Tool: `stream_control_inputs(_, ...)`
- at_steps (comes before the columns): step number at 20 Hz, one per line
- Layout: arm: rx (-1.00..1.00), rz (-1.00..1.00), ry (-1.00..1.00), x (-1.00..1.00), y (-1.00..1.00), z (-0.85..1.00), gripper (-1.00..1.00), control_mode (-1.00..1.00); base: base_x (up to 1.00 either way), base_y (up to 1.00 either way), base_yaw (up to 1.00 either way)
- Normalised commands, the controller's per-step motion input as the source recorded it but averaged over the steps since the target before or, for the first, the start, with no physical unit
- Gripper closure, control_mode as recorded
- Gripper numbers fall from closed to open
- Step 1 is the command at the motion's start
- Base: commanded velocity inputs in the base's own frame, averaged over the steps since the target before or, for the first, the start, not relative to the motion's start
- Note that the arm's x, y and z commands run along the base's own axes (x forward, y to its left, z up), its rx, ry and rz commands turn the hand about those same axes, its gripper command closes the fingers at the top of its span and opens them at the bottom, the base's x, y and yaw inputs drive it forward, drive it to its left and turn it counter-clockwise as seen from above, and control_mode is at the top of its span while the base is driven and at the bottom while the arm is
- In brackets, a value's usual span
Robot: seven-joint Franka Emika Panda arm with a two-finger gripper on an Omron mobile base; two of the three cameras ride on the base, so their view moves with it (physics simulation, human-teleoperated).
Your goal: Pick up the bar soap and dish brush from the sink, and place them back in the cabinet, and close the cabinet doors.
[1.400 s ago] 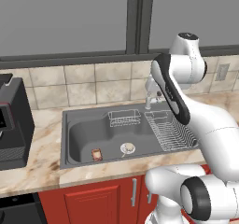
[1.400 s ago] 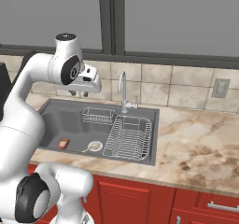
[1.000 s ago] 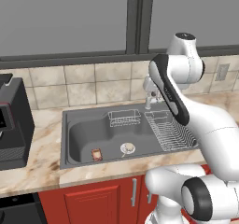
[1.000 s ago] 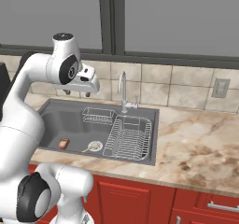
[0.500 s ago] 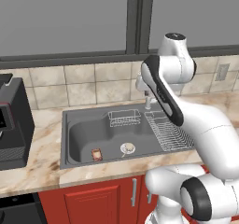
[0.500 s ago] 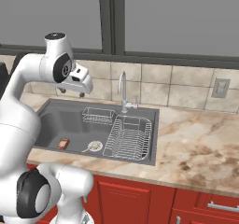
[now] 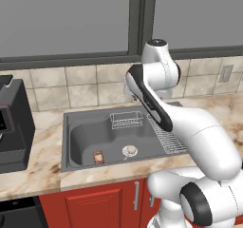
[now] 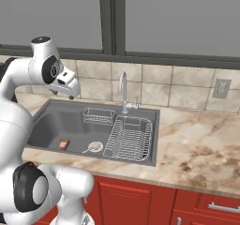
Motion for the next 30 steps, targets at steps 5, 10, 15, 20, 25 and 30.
stream_control_inputs(5, 0.01, -0.04, 0.05, 0.12, 0.13, -0.33, -1.0, -1.0, 0.0, 0.0, 0.0)
stream_control_inputs(10, 0.01, -0.01, 0.05, 0.13, 0.0, -0.4, -1.0, -1.0, 0.0, 0.0, 0.0)
stream_control_inputs(15, 0.07, -0.03, 0.09, 0.18, 0.0, -0.34, -1.0, -1.0, 0.0, 0.0, 0.0)
stream_control_inputs(20, 0.05, -0.03, 0.09, 0.23, 0.0, -0.29, -1.0, -1.0, 0.0, 0.0, 0.0)
stream_control_inputs(25, 0.0, -0.01, 0.03, 0.23, 0.0, -0.25, -1.0, -1.0, 0.0, 0.0, 0.0)
stream_control_inputs(30, 0.0, 0.0, 0.0, 0.22, 0.0, -0.27, -1.0, -1.0, 0.0, 0.0, 0.0)
